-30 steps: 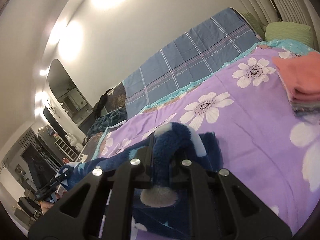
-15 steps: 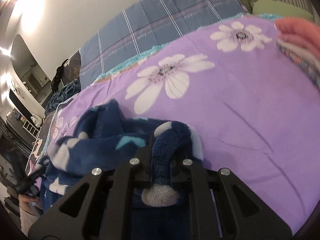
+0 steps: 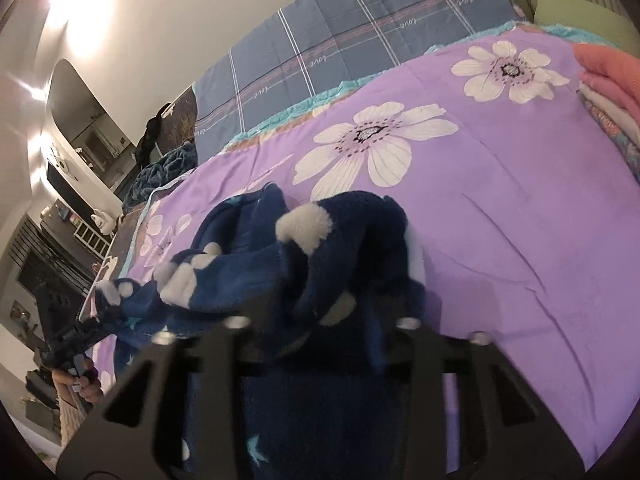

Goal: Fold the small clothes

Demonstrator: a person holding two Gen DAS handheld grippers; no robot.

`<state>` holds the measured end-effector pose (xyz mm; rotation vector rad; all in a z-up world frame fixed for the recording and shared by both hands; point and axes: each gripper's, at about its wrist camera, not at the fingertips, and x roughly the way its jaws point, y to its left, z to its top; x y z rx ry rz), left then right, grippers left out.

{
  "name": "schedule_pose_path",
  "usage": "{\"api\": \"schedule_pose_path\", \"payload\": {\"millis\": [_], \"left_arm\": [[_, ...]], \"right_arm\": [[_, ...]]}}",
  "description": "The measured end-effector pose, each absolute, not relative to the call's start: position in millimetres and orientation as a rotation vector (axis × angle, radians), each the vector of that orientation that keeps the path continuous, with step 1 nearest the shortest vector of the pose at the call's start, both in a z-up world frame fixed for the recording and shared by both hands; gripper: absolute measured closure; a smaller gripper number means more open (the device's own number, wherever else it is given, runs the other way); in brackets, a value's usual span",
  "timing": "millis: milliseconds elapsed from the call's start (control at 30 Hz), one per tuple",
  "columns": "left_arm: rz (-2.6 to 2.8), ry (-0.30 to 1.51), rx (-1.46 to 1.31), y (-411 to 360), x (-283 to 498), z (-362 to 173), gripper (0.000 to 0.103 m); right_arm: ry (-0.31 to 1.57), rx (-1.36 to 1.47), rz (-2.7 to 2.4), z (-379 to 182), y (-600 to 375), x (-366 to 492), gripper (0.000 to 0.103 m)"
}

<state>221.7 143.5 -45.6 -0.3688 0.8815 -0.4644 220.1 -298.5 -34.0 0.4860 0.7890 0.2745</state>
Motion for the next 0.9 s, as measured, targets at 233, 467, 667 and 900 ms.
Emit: {"api": "schedule_pose_path", "payload": {"millis": [233, 467, 667, 900], "left_arm": [[-0.376, 0.763, -0.329, 131, 263, -25, 0.093], [-0.224, 0.648, -0.398, 170, 264, -11, 0.037], [-0.244, 0.871, -0.374, 173, 303, -48, 0.028], [-0.31, 0.994, -0.373, 161, 337, -69, 0.095]], "right_arm": [[0.723, 0.646, 0.23, -24, -311, 254, 0.092], [0.709, 0.61, 0.17, -16, -334, 255, 0.039], [0.808, 0.549, 0.174, -36, -351, 291, 0.033], [0.916, 0.548, 0.295, -52, -332, 326, 0.087]]}}
